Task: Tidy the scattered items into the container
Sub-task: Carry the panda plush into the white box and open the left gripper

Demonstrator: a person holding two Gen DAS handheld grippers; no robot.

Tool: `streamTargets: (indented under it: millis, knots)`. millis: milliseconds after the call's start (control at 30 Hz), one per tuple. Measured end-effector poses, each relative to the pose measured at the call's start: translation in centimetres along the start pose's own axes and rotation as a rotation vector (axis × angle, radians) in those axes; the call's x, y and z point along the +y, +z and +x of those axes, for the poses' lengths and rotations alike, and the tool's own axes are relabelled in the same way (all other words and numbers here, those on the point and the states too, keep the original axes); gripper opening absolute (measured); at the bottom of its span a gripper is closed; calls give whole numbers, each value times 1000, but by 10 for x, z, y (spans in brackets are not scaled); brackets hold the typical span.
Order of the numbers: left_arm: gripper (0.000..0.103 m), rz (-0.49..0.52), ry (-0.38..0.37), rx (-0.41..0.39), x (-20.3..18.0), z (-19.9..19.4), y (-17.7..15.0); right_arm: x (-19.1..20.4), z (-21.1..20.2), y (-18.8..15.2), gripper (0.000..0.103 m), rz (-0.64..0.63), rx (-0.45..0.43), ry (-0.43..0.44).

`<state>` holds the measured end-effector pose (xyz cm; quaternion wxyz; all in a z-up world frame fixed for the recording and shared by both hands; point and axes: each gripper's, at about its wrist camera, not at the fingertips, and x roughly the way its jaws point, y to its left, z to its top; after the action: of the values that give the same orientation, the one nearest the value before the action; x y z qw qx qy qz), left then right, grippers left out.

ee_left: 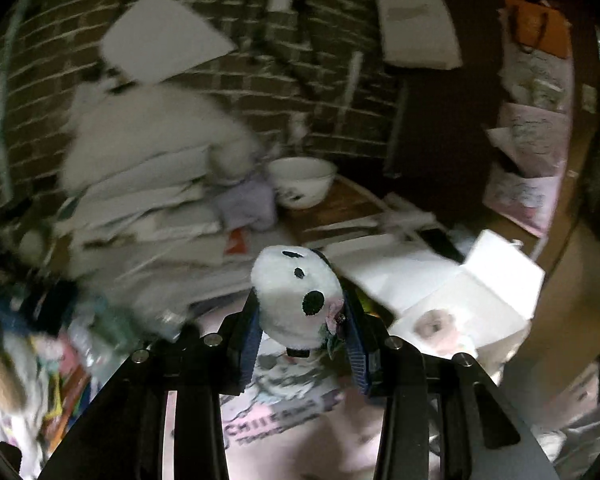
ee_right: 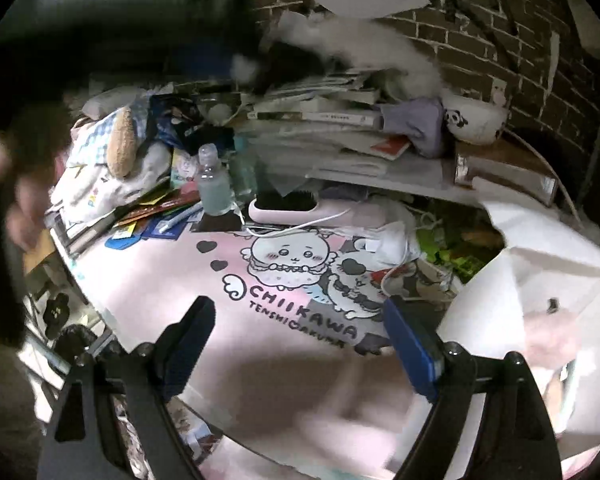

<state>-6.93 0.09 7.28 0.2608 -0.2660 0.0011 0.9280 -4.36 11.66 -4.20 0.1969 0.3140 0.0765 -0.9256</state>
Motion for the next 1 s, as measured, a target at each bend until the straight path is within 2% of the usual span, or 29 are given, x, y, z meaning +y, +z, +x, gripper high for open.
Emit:
streamTargets:
  millis: [167,300,400,533,700,900,1000]
  knots:
    - [33,83,-114,53,-37,14,26,7,20,-3,84,23,34,15]
    - [33,165,-203,141,-76,34,40,10,29,-6,84,15,45,2]
    - [33,225,-234,215,-103,51,46,9,35,-8,84,23,55,10]
    - [33,289,-284,318,-139,82,46,8,46,-11,84,37,75,35]
    - [33,339,-355,407,-174,110,37,8,53,-15,84,50,79,52]
    - [33,383,-393,500,-199,136,26,1,59,-17,84,64,86,43]
    - [33,405,-387,534,-206,146,20,-3,63,-17,84,78,88,34]
